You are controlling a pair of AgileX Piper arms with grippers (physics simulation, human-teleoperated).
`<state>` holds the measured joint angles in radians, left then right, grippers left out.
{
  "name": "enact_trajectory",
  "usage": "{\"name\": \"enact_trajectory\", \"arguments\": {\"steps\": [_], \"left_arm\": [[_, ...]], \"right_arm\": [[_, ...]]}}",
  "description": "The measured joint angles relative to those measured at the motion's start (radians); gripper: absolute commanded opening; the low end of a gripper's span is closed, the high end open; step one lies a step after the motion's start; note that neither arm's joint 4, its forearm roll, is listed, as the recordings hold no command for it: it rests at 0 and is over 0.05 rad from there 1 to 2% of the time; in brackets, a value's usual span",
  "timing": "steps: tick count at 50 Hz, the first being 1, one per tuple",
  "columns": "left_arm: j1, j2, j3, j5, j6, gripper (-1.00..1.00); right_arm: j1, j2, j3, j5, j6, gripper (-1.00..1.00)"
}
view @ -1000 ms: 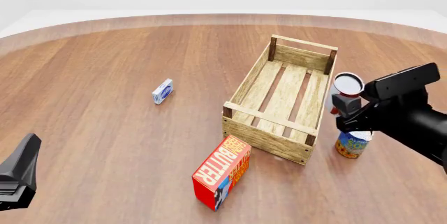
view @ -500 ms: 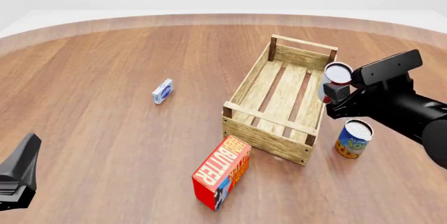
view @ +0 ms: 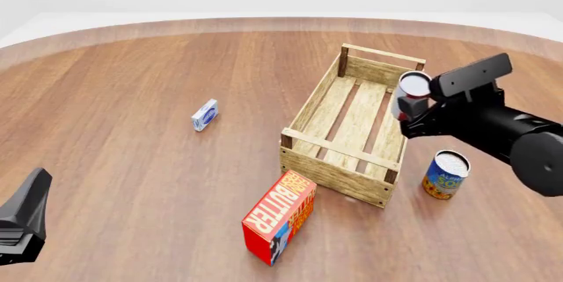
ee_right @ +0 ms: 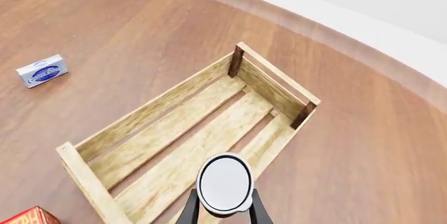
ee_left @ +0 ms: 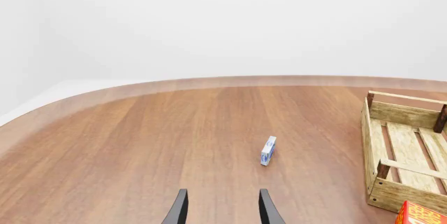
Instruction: Pick up the tomato sauce, and put it in the wooden tray.
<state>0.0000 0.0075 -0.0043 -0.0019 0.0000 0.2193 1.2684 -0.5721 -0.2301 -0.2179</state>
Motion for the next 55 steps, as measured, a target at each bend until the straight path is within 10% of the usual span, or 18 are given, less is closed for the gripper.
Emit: {"name": "enact_trajectory", "arguments": {"steps": [55], "left_arm": [[0.0,0.0,0.0,0.0,0.0,1.0]], "right_arm": [[0.02,0.214,-0.104,-0.094,0.007,-1.0]]}}
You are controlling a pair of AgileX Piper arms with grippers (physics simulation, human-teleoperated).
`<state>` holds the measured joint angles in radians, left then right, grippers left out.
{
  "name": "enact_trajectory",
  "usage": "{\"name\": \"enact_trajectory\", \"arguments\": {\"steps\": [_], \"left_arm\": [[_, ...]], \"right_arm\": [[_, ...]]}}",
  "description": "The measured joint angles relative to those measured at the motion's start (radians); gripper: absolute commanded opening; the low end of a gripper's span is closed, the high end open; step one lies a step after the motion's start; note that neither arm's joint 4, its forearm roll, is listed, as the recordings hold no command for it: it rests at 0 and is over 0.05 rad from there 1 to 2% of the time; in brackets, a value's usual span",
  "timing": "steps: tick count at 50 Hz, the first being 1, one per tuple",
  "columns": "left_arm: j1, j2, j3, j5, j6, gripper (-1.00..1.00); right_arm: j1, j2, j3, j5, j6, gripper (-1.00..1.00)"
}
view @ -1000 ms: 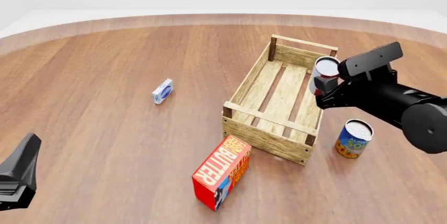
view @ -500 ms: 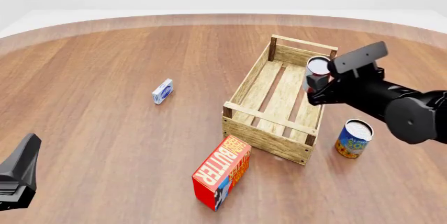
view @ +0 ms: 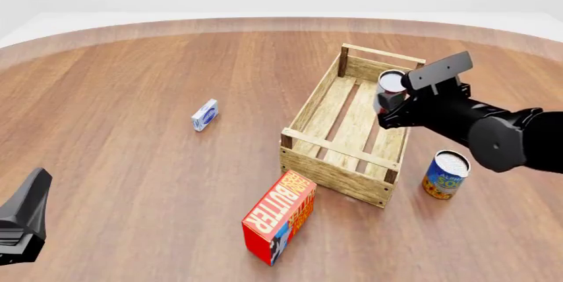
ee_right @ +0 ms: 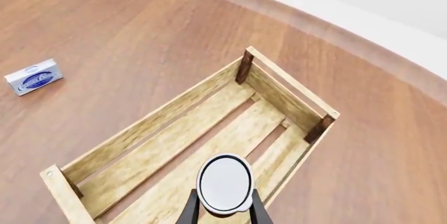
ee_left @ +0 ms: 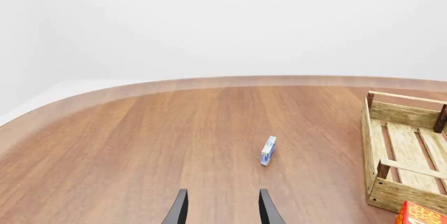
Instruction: Pick up the tomato sauce, and put it in the wooden tray.
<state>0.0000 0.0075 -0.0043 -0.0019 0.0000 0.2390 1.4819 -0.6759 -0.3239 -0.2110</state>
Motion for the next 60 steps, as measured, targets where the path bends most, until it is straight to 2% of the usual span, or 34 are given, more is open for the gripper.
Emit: {"name": "enact_trajectory", "arguments": {"steps": [60], "left_arm": [[0.0,0.0,0.0,0.0,0.0,1.0]], "right_arm": [[-0.019,0.216,-0.109,-0.077,0.017,-1.0]]}}
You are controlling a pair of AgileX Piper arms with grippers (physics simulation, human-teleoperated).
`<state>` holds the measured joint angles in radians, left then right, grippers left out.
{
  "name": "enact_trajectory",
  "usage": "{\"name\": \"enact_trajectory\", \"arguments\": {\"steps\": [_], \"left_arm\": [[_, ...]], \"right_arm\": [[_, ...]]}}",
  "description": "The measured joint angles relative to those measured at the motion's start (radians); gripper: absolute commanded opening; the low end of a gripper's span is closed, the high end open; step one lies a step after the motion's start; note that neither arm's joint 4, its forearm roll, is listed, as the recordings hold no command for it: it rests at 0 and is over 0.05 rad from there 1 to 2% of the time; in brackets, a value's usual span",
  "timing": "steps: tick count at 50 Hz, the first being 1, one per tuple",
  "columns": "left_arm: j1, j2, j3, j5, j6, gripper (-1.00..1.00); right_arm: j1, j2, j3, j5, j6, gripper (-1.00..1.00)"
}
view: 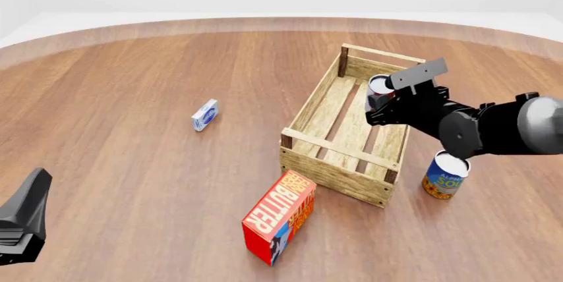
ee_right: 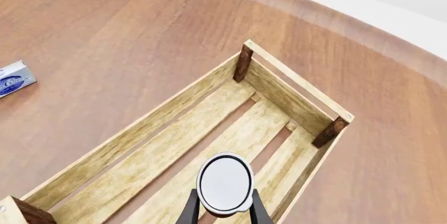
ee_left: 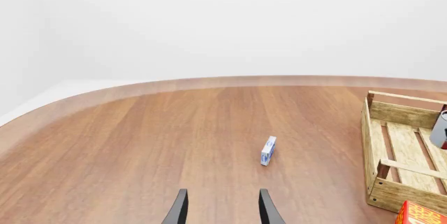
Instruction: Pick up the tomato sauce, and put it in the wooden tray.
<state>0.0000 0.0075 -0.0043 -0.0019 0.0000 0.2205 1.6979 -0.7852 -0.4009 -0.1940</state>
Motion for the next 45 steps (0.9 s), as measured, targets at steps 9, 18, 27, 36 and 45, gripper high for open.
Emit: {"name": "enact_trajectory", "arguments": {"steps": [9,18,27,36,45], "left_arm": [[0.0,0.0,0.0,0.0,0.0,1.0],[0.0,0.0,0.0,0.0,0.0,1.0],[0.0,0.0,0.0,0.0,0.0,1.0],[0.0,0.0,0.0,0.0,0.0,1.0],[0.0,0.0,0.0,0.0,0.0,1.0]], "right_arm": [[-0.007,0.035,-0.019,-0.011,0.001,-1.0],[-0.01,0.067,-0.038,-0.019,0.006,-1.0],[-0.011,0.098,-0.059,-0.028,0.014,-1.0],[-0.012,0.127,-0.08,-0.034,0.022,-1.0],[-0.014,0.152,-0.097,-0.04,0.03,-1.0]]}}
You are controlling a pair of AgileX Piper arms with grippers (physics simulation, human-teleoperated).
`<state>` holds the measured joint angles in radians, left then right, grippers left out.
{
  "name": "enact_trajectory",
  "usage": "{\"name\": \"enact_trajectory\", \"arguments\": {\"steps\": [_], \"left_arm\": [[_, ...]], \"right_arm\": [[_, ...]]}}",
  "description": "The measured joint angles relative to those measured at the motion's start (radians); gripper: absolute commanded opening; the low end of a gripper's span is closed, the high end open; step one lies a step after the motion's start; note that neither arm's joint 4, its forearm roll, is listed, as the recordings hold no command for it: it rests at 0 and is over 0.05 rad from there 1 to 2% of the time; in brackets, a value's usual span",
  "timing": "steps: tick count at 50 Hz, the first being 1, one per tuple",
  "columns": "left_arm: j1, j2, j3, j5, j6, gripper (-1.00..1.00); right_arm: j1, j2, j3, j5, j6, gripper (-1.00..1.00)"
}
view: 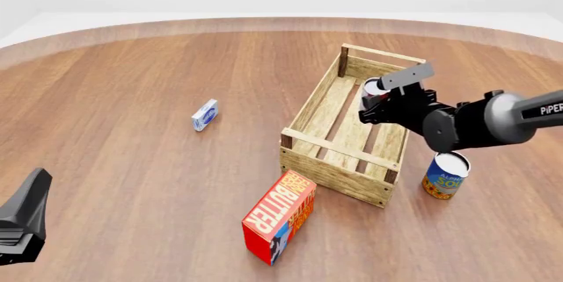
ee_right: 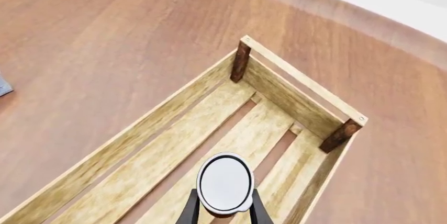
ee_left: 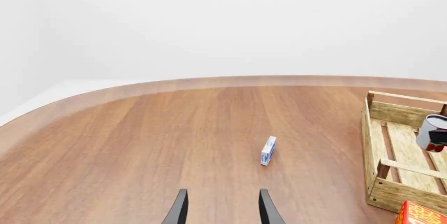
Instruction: Pick up the tomato sauce, and put it in the wooden tray.
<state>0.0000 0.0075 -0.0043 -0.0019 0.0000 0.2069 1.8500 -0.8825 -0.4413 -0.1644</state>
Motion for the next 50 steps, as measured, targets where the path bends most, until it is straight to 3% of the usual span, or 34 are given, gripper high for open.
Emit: {"name": "enact_trajectory", "arguments": {"steps": [50], "left_arm": [[0.0,0.0,0.0,0.0,0.0,1.0]], "right_arm": [[0.001,0.112,-0.045,-0.058,0.037,-1.0]]}}
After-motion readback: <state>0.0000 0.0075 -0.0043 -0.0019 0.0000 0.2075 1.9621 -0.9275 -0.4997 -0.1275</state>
